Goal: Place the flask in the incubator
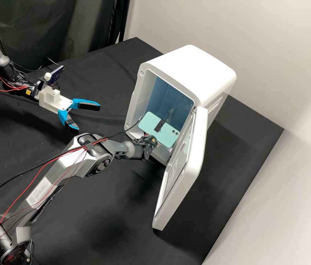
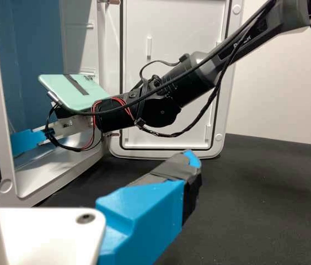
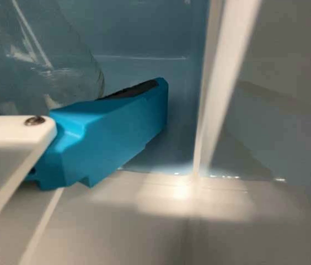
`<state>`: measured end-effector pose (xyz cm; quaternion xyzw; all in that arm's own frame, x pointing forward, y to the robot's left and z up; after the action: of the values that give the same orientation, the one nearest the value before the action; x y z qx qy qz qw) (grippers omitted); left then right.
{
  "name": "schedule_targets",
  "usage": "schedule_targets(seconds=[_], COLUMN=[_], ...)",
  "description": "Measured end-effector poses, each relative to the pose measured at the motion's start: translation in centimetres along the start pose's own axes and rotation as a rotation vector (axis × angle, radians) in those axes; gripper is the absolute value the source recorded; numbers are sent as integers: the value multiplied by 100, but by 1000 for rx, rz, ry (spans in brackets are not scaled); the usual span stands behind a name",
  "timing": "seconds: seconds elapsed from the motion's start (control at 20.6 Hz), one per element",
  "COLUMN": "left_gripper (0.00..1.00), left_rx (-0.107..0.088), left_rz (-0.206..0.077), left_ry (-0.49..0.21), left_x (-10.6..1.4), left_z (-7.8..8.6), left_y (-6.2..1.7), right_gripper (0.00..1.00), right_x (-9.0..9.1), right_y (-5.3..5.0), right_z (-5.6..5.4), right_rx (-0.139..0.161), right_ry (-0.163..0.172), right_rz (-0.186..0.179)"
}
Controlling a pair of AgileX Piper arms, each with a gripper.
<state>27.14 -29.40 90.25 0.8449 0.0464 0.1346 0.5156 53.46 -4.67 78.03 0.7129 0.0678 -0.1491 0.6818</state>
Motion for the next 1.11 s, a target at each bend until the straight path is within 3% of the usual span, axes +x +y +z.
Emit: schedule_targets(seconds=[0.48,0.68,0.77,0.82,0.87,0.97,1.11], left_gripper=[100,100,100,100,100,100,100], left_rx=[0,0,3,2,0,-1,-1], left_rz=[0,0,0,0,-3,-7,-7], left_ry=[0,0,3,7,11,13,13], left_x=[0,0,-9,-14,-25,-37,-37], left_z=[0,0,-23,-35,-42,-46,-46], left_y=[0,0,6,8,1,-8,-8], right_gripper=[100,100,100,100,100,100,100], right_x=[-17,-150,-280,-344,-430,-538,-625], right_y=[11,66,160,234,329,419,477], right_z=[5,-76,-146,-171,-211,-302,-368], right_rx=[-6,-11,5,33,30,52,40], right_ry=[9,1,14,24,48,104,138], right_rz=[0,6,44,77,109,153,179])
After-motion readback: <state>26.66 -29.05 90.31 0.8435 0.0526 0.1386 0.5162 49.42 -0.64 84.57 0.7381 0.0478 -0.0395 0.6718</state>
